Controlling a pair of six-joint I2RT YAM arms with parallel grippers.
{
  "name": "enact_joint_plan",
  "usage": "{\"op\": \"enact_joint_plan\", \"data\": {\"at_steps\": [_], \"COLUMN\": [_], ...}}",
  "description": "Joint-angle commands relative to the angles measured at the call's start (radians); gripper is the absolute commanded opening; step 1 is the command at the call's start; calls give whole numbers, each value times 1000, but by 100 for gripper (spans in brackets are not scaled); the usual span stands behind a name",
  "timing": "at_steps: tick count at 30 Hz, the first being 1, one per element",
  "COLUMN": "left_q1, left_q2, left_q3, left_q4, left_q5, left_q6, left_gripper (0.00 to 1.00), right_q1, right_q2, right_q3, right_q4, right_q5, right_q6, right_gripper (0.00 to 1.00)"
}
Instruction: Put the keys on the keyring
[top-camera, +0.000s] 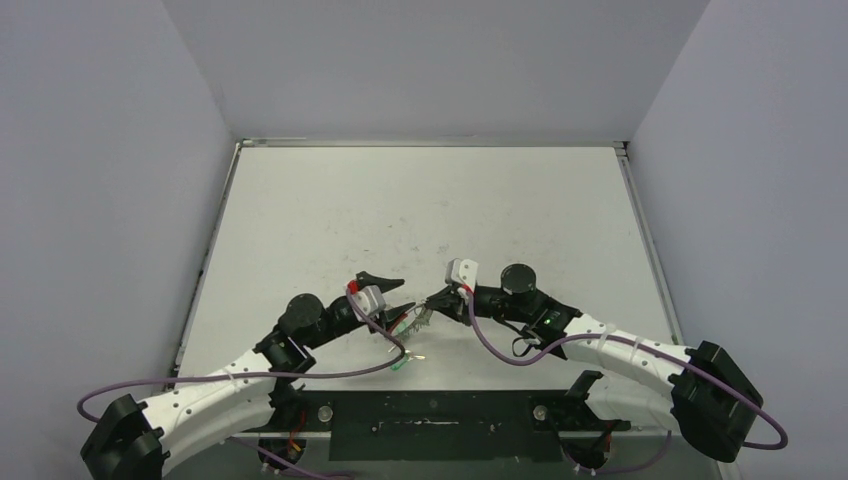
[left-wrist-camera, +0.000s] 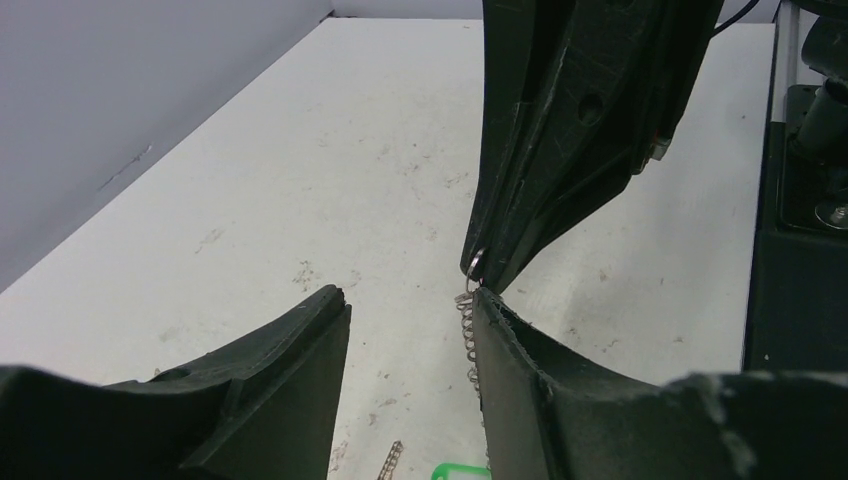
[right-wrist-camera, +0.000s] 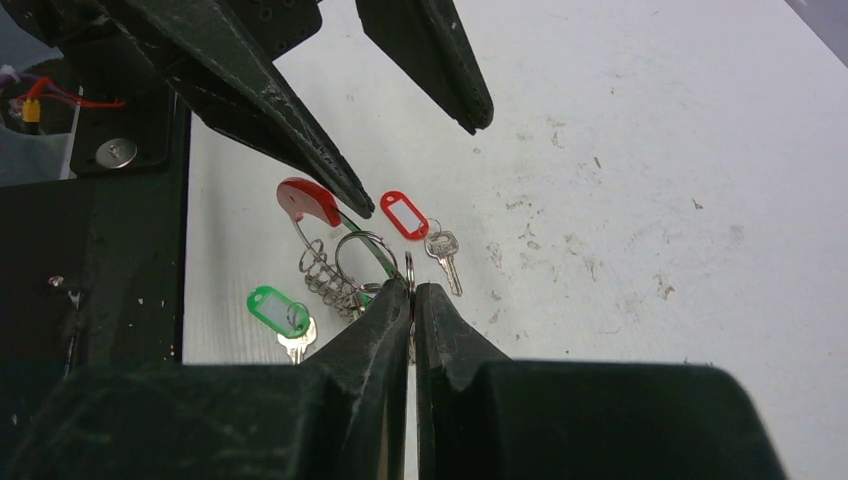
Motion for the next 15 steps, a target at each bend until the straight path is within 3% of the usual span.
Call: {"op": "enact_joint_plan", "data": {"at_steps": [1, 6, 15], "left_q1": [-3, -5, -5], "left_q2": [41, 93, 138], "left_q3": [84, 116, 130], "left_q4": [29, 17, 17], "left_q5": [-17, 30, 165], "left_q6": [-14, -1, 20], "left_gripper": [47, 47, 39], "right_q1": [9, 13, 18], "right_q2": [-26, -24, -25], "right_q3": [62, 72, 78], "right_q4": [3, -14, -14], "right_q5": [-31, -28, -29], "right_q6": [-43, -57, -60], "right_gripper": [0, 0, 0]}}
